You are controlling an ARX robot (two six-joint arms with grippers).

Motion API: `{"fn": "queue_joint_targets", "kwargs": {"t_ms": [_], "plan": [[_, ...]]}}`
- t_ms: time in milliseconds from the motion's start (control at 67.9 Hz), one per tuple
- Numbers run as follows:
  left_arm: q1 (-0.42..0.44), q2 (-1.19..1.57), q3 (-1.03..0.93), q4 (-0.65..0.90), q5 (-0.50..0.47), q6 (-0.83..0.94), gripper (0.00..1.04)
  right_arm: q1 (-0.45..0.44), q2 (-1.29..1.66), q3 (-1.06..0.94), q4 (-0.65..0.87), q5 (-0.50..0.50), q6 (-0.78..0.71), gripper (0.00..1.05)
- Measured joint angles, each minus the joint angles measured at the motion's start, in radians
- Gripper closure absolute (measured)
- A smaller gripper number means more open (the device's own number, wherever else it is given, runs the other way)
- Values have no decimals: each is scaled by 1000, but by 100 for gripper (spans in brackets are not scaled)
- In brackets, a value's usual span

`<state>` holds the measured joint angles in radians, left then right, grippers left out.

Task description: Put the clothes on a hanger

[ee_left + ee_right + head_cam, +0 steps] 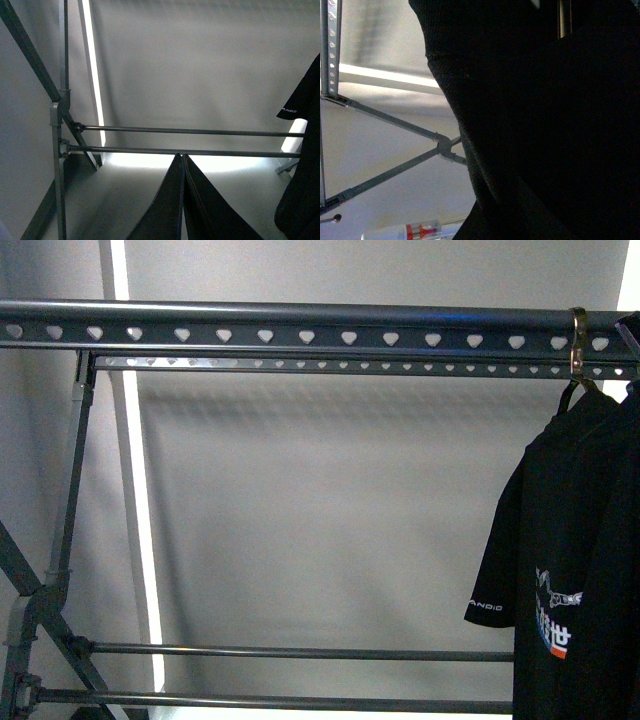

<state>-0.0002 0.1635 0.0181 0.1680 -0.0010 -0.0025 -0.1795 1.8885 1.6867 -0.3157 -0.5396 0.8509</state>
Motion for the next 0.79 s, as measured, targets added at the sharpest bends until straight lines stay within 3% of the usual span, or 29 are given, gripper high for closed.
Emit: {"fn": "queue_joint_targets", "kwargs": {"t_ms": [118, 221, 530, 633, 795], "plan": [[0, -142, 0, -157, 0, 0, 101, 0, -13, -49, 77, 13, -31, 82], [0, -158, 0, -164, 0, 0, 101, -2, -93, -148, 188, 58, -127, 58], [0, -159, 0, -164, 0, 0, 101, -34, -457, -345, 434, 88, -454, 6], [0, -159, 0, -164, 0, 0, 101, -45, -632, -500, 607, 131, -610, 8], [0, -159, 0, -164, 0, 0, 101, -82, -938, -828, 875, 279, -808, 7]]}}
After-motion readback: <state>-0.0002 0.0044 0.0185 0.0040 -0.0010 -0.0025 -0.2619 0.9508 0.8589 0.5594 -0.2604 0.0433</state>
